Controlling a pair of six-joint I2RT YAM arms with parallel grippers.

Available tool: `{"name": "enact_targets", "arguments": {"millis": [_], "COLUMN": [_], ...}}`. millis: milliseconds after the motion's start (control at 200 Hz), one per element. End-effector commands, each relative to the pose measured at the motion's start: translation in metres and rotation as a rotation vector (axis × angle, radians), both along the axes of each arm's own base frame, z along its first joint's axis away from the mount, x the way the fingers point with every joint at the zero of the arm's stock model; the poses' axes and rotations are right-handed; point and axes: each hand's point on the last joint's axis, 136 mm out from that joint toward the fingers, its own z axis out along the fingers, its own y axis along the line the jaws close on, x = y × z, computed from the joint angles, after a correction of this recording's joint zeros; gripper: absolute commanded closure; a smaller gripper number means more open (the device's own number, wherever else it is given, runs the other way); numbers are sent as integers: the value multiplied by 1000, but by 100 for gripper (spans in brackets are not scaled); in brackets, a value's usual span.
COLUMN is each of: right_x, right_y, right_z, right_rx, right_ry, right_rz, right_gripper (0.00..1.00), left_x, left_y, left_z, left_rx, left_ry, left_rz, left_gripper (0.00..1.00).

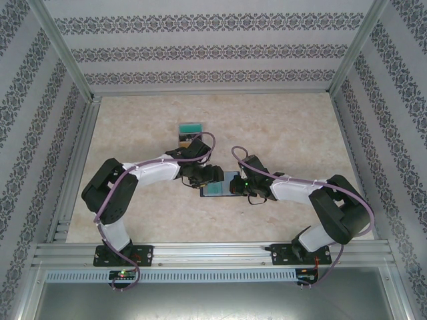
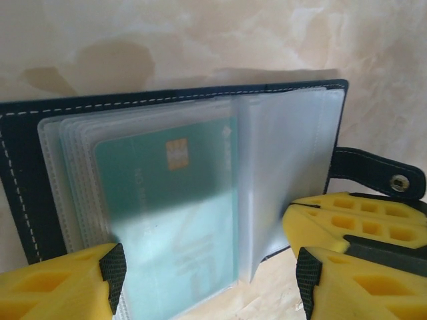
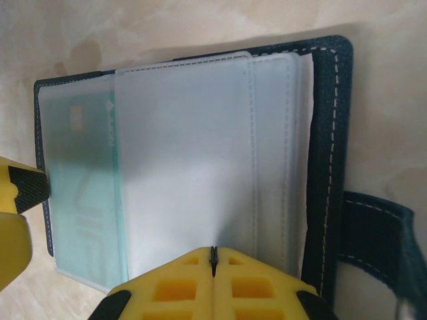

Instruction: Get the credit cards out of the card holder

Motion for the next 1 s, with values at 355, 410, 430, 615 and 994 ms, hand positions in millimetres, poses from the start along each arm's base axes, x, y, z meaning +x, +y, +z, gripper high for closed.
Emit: {"name": "enact_targets", "arguments": {"millis": [355,410,430,615,994], "right_x": [0,2,3,4,1], "right_y": [-7,-10,-11,-22,-29], "right_z": [14,22,25,29,-2], "right_rx": [-65,-83,-91,-157,-233], "right_ry": [-28,-46,-52,-61,8], "right_rz": [2,1,2,4,19], "right_gripper": [84,81,80,74,72], "left_x": [-5,-5,-5,-6,-6], "left_y": [4,4,4,4,2], "left_z": [-7,-8,-9,-10,-3], "left_rx": [56,56,57,55,45], "left_ry": [11,13,13,16,3], "left_rz": [-18,-18,-18,-20,-24], "left_gripper": [30,30,30,30,30]}}
